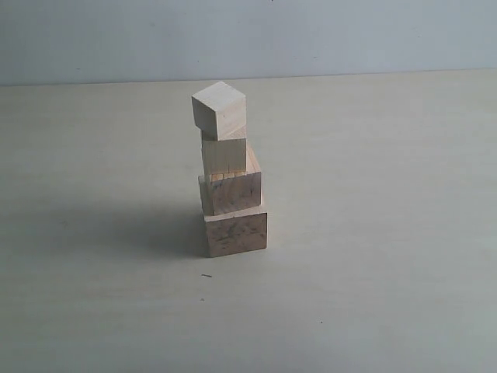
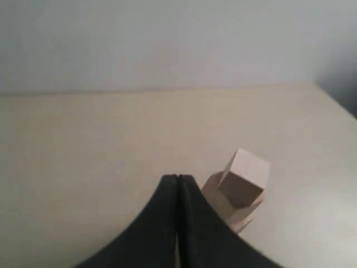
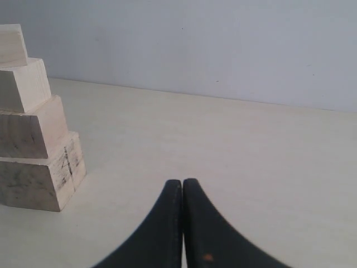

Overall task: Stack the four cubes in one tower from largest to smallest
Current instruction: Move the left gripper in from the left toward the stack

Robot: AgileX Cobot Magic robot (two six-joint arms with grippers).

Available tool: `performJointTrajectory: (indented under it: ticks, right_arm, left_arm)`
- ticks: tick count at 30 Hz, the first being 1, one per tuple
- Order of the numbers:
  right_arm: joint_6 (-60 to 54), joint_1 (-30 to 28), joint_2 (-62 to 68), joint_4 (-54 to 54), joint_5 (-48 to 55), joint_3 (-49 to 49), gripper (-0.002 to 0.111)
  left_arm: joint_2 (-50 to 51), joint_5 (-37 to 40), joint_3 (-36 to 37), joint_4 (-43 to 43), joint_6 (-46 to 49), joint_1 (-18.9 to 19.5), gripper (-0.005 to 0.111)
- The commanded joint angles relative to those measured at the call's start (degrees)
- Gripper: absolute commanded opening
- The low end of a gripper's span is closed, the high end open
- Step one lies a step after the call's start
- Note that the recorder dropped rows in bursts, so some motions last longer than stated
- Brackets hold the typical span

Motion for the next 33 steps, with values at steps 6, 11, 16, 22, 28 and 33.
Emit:
performJointTrajectory:
  ticks: [6, 11, 16, 22, 28, 33]
  right_arm:
    - [-0.4, -0.4, -0.4, -0.3, -0.1, 0.3, 0.000]
    - [-0.4, -0.4, -0.4, -0.3, -0.1, 0.3, 0.000]
    - [-0.4, -0.4, -0.4, -0.3, -0.1, 0.3, 0.000]
    - [-0.4, -0.4, -0.4, -0.3, -0.1, 0.3, 0.000]
    - [-0.4, -0.4, -0.4, -0.3, 0.0, 0.3, 0.000]
    - [-0.4, -0.4, -0.4, -0.3, 0.0, 0.3, 0.000]
  left_arm:
    - [20.1, -22.9, 5.3, -8.5, 2.4, -4.0, 0.000]
    - [25.6, -42.5, 14.2, -13.5, 2.6, -6.9, 0.000]
    - [30.1, -55.6, 21.0, -13.6, -0.9, -11.7, 0.000]
    - [35.0, -70.6, 25.3, -12.8, -7.0, -15.5, 0.000]
    - [40.6, -77.8, 25.3, -7.8, -12.1, -15.6, 0.000]
    - [44.0, -79.0, 25.0, -7.5, -12.4, -15.6, 0.000]
